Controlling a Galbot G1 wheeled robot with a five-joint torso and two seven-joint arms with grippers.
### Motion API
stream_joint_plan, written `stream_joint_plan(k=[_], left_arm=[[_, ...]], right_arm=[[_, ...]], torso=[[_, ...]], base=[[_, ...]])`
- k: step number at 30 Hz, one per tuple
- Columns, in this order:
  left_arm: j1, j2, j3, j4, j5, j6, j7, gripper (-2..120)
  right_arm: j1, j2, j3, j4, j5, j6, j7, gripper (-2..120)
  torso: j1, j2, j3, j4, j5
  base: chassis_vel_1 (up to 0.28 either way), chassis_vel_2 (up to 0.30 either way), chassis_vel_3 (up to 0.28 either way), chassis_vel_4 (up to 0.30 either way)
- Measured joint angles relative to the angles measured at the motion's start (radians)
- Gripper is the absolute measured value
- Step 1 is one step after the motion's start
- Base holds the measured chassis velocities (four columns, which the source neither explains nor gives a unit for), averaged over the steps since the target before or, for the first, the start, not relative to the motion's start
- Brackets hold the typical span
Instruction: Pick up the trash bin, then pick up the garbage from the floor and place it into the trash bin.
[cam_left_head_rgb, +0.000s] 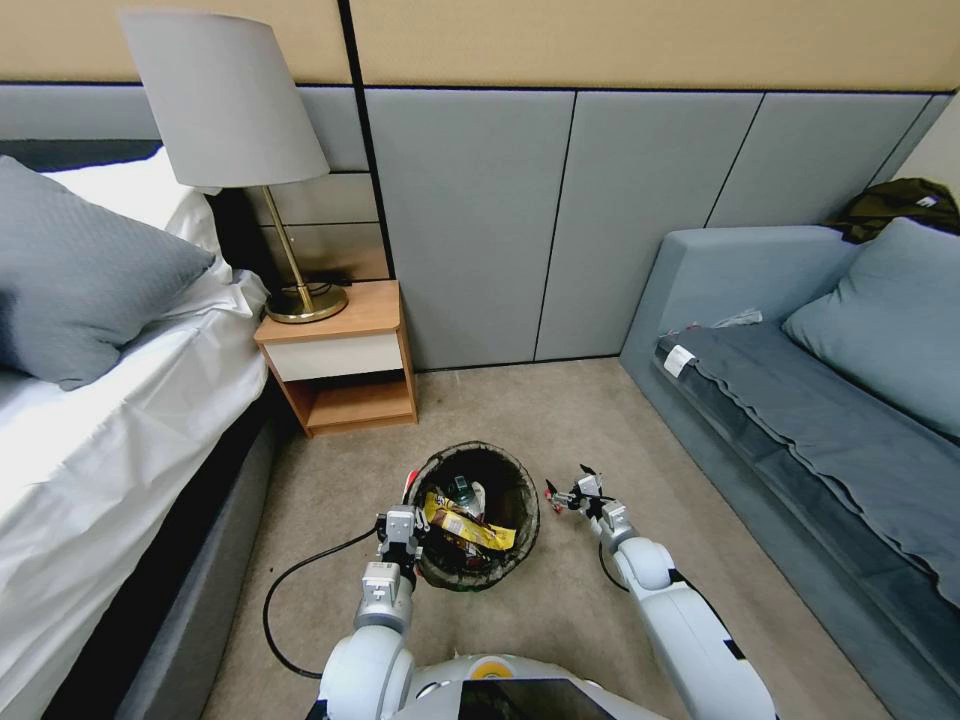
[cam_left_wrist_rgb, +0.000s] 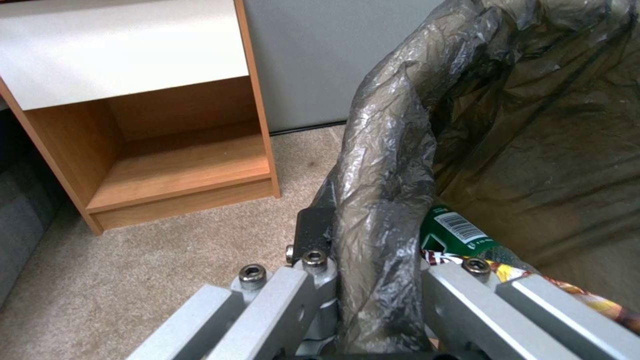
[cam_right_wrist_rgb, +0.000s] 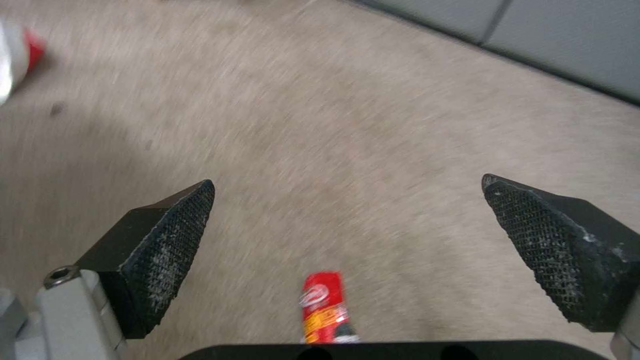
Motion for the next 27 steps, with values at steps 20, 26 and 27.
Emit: stream_joint_plan(k=[20, 26, 27], left_arm=[[0.015, -0.01, 0.012, 0.018, 0.027, -0.002, -0.001, 1], [0.02, -0.009, 0.009, 0.022, 0.029, -0.005, -0.002, 1], [0.022, -0.008, 0.008, 0.024, 0.029, -0.006, -0.002, 1]], right_arm=[[0.146, 0.079, -0.02, -0.341, -0.127, 0.098, -0.053, 100], [0.169, 0.093, -0.011, -0.402, -0.138, 0.1, -0.03, 100], [0.173, 0.097, -0.01, -0.416, -0.138, 0.102, -0.024, 100]], torso=[[0.0, 0.0, 0.0, 0.0001, 0.0], [0.0, 0.0, 0.0, 0.0001, 0.0], [0.0, 0.0, 0.0, 0.0001, 0.0001]], base=[[0.0, 0.0, 0.0, 0.0], [0.0, 0.0, 0.0, 0.0], [0.0, 0.0, 0.0, 0.0]])
